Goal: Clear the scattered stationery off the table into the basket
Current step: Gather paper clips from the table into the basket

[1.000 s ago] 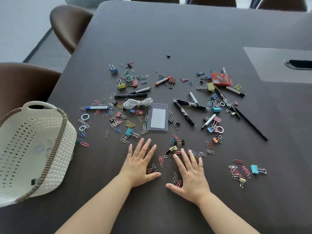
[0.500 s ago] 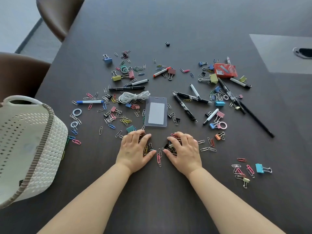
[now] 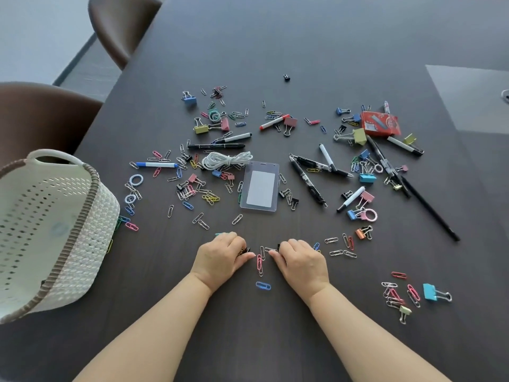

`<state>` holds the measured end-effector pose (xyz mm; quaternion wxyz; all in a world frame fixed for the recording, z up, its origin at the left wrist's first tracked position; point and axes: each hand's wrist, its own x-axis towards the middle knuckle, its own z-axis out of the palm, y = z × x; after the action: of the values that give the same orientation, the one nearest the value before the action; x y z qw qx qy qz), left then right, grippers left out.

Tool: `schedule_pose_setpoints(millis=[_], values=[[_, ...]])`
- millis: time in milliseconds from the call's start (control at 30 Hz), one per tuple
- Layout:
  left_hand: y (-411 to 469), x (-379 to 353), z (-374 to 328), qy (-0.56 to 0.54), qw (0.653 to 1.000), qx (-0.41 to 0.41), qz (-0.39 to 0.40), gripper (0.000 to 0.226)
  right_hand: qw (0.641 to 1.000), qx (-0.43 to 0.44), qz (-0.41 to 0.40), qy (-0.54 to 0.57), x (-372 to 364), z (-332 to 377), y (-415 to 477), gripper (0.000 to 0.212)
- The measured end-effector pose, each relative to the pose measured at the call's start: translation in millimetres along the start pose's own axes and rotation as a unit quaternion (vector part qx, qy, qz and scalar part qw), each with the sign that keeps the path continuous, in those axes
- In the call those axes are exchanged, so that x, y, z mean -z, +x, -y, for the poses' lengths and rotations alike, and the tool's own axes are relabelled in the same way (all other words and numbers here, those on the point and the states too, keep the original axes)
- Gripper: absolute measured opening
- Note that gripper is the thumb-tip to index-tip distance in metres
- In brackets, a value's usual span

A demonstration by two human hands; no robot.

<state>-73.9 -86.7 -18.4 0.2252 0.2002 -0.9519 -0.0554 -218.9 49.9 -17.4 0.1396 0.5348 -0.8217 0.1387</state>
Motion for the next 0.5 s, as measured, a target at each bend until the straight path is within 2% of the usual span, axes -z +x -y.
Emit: schedule_pose_setpoints(millis=[67,133,267,400,500], values=[[-0.5,1.3,-0.5,-0.012,1.0,0.007,-0.018,0.047,1.0,-0.015,0.007,0.007,3.6,-1.1,2.2,0.053],[-0.2,4.2,-0.7,-0.021,0.999,0.013,-0.024,0.053,0.999,-0.03,0.023,0.026,7.2,-5.0,7.0,0.047],[5.1,22.2,2.9,-0.033,0.997,0.051,-0.042,0.054,0.992,-0.055,0.052,0.099,18.9,-7.4,18.8,0.041],[15.9,59.4,10.3,-0.05,0.995,0.067,-0.058,0.052,0.977,-0.093,0.025,0.192,38.6,12.2,37.9,0.043],[23.3,102.4,22.9,-0.061,0.991,0.088,-0.085,0.05,0.962,-0.085,0.004,0.258,62.3,42.9,67.8,0.041]])
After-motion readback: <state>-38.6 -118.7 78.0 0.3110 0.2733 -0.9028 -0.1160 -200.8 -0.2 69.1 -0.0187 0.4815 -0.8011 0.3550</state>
